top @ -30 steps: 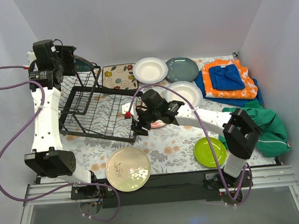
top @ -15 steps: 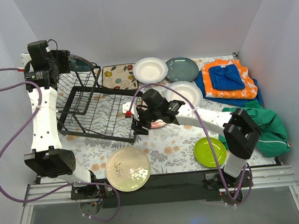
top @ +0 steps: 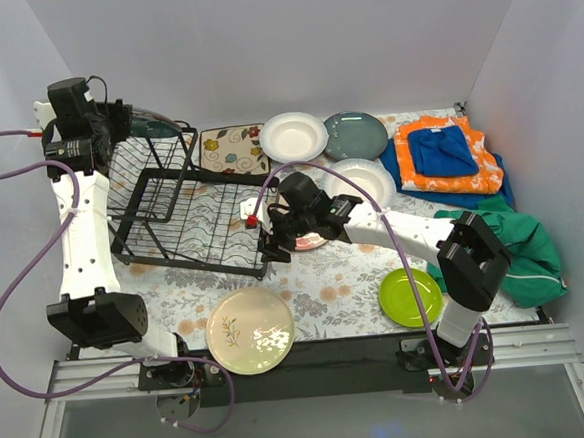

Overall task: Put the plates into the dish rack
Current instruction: Move the dish rack

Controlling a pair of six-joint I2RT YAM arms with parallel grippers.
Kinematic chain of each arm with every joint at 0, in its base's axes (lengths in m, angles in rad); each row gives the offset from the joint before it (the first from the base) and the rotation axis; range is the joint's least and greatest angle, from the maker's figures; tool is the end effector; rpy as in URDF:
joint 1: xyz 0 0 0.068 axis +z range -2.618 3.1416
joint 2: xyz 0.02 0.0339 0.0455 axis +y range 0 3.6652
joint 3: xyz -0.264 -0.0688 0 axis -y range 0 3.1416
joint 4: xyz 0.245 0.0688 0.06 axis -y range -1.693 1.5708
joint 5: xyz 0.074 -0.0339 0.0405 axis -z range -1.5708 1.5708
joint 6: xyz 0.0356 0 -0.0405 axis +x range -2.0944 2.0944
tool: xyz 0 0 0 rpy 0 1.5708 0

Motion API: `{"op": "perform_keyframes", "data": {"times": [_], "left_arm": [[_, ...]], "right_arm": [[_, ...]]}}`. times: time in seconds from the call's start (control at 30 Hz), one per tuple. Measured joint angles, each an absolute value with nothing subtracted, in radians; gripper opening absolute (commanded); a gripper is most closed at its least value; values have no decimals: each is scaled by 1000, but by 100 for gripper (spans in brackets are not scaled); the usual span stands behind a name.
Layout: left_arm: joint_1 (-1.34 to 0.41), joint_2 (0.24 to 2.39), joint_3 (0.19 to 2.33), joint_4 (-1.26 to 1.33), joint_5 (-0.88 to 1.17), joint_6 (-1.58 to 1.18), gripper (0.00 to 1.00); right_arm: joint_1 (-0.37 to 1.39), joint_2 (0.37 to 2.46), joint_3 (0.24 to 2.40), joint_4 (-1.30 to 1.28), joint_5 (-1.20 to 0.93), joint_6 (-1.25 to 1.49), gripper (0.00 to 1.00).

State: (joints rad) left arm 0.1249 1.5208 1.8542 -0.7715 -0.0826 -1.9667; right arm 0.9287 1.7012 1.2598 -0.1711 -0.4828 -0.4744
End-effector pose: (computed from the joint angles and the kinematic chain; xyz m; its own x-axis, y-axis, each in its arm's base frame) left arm 0.3150 0.0425 0.4676 0.3453 -0.8834 0.3169 -0.3119 -0.4265 -0.8490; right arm 0.2190 0.3205 0.2642 0.1217 -0.5129 -0.8498 -0.9906 -0.0091 -0.1363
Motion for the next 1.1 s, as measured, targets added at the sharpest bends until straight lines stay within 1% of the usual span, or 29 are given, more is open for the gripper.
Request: {"op": "perform_keyframes", "data": {"times": [0.47,1.1], "left_arm": [[129,1567,1944,-828,-68,-1959,0],[146,1567,1958,-834,-50,-1960,0]], "right_arm": [[929,1701,1246,-171,-483,-474,68],[929,1701,1246,-170,-486,-474,68]]}}
